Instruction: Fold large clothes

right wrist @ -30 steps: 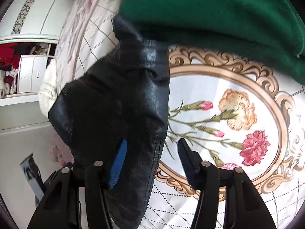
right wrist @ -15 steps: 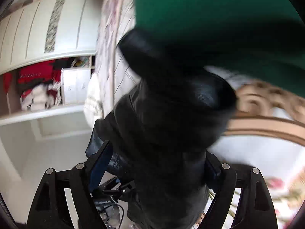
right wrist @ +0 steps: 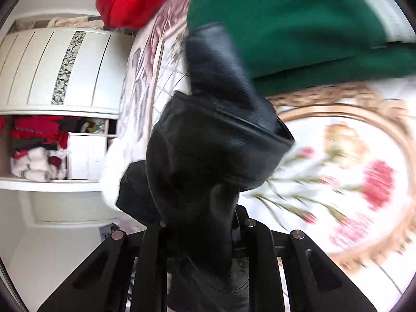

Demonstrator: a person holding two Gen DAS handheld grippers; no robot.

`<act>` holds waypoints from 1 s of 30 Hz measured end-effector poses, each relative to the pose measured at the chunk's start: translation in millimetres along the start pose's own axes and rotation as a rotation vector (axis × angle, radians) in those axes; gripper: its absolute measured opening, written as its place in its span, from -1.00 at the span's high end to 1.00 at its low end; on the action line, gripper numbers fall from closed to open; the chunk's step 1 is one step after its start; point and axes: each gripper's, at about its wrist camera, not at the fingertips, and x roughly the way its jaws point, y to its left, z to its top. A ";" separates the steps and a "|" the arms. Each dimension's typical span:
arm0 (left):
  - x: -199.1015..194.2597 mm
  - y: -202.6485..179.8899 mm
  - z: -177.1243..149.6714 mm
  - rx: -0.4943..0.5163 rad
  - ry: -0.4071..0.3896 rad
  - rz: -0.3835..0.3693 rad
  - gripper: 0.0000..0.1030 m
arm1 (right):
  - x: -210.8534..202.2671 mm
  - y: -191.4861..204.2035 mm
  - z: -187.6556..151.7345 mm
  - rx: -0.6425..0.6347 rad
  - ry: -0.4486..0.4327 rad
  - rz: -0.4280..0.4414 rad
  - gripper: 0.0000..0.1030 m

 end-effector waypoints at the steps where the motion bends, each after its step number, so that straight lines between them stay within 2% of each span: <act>1: 4.6 0.0 -2.3 -0.001 -0.007 -0.005 -1.00 | -9.9 5.0 -3.4 -0.045 -0.006 -0.025 0.61; 5: 9.4 -4.0 -2.4 0.056 -0.048 0.018 -1.00 | -41.1 49.0 -23.3 -0.275 -0.008 -0.063 0.64; 8: 5.2 -4.3 0.2 0.071 -0.054 0.001 -1.00 | -54.8 101.4 -51.1 -0.491 -0.006 -0.092 0.64; 11: -5.0 4.7 -2.5 0.067 -0.054 -0.020 -1.00 | -57.6 134.0 -77.1 -0.622 -0.009 -0.121 0.64; 13: -20.9 20.6 -10.5 0.021 -0.061 -0.032 -1.00 | -66.7 143.1 -89.0 -0.706 -0.022 -0.149 0.65; 15: -45.7 48.3 -26.6 -0.048 -0.097 -0.087 -1.00 | -73.7 162.4 -112.2 -0.793 -0.033 -0.172 0.65; 18: -89.7 97.7 -63.7 -0.176 -0.163 -0.128 -1.00 | -79.5 192.0 -156.5 -0.946 -0.042 -0.198 0.65; 21: -129.4 149.1 -115.2 -0.300 -0.216 -0.127 -1.00 | -79.1 212.5 -209.3 -1.148 -0.029 -0.197 0.65; 23: -153.3 181.9 -157.7 -0.374 -0.249 -0.113 -1.00 | -70.8 222.7 -241.6 -1.244 0.004 -0.174 0.64; 24: -168.1 192.8 -175.7 -0.404 -0.268 -0.102 -1.00 | -65.3 226.2 -269.8 -1.331 0.030 -0.156 0.64; 28: -210.5 195.7 -220.0 -0.481 -0.315 -0.055 -1.00 | -26.9 220.8 -350.5 -1.518 0.218 -0.101 0.64; 30: -208.3 186.2 -223.9 -0.496 -0.326 -0.033 -1.00 | -8.4 209.2 -380.9 -1.558 0.303 -0.110 0.60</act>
